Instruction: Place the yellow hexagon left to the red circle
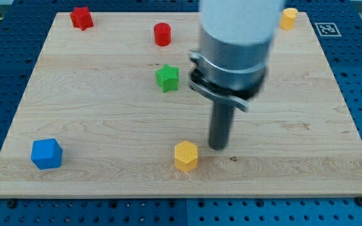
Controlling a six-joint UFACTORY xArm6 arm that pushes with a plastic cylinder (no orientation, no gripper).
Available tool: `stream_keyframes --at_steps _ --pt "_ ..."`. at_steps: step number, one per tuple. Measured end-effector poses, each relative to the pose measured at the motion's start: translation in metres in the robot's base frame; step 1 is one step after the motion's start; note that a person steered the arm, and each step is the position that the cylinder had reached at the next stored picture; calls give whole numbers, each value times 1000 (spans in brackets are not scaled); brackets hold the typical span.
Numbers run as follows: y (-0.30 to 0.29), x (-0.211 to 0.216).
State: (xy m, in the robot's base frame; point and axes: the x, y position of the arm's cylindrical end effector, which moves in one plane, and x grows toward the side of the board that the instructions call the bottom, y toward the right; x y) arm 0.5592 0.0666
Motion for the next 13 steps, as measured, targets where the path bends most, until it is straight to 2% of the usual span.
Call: stream_keyframes --at_steps 1,2,4,7,8,9,13 --pt "1 27" --pt "-2 27" --pt "-71 39" --pt "-44 34" --pt "-51 34" --pt "-70 28" --pt "-116 -46"
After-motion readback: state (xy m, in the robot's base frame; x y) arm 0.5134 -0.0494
